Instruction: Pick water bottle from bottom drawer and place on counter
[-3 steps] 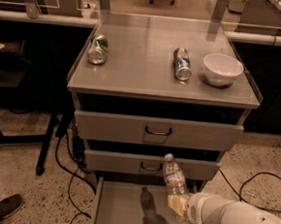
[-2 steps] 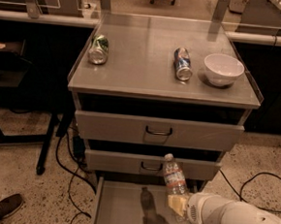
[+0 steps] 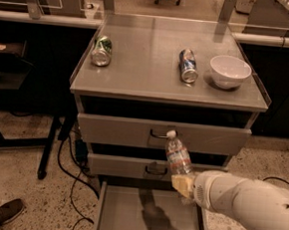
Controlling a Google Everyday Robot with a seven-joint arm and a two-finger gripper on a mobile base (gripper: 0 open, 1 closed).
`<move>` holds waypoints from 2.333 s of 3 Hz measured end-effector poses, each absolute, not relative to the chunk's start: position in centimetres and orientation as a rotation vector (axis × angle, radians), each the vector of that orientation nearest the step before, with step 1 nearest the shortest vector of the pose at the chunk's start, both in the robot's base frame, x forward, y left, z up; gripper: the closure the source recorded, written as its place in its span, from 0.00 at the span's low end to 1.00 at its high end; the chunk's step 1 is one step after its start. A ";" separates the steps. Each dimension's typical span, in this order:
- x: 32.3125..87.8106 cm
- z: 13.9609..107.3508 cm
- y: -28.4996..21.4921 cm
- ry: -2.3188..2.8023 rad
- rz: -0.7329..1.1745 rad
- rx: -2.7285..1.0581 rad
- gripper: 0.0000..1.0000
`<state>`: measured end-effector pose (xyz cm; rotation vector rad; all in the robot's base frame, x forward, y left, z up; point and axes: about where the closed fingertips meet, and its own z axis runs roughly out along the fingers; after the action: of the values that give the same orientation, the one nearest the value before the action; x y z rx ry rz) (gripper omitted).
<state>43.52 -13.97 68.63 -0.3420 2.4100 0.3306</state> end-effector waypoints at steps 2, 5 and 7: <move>44.6 73.2 -12.8 2.350 0.307 -0.392 1.00; 53.7 84.9 -12.9 2.268 0.221 -0.454 1.00; 56.1 85.6 -13.0 2.292 0.261 -0.468 1.00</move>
Offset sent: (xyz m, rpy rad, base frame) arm 0.0094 0.0099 0.0399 -0.0170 -0.0543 0.0271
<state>56.11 -13.04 85.60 -0.4683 2.2917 0.2612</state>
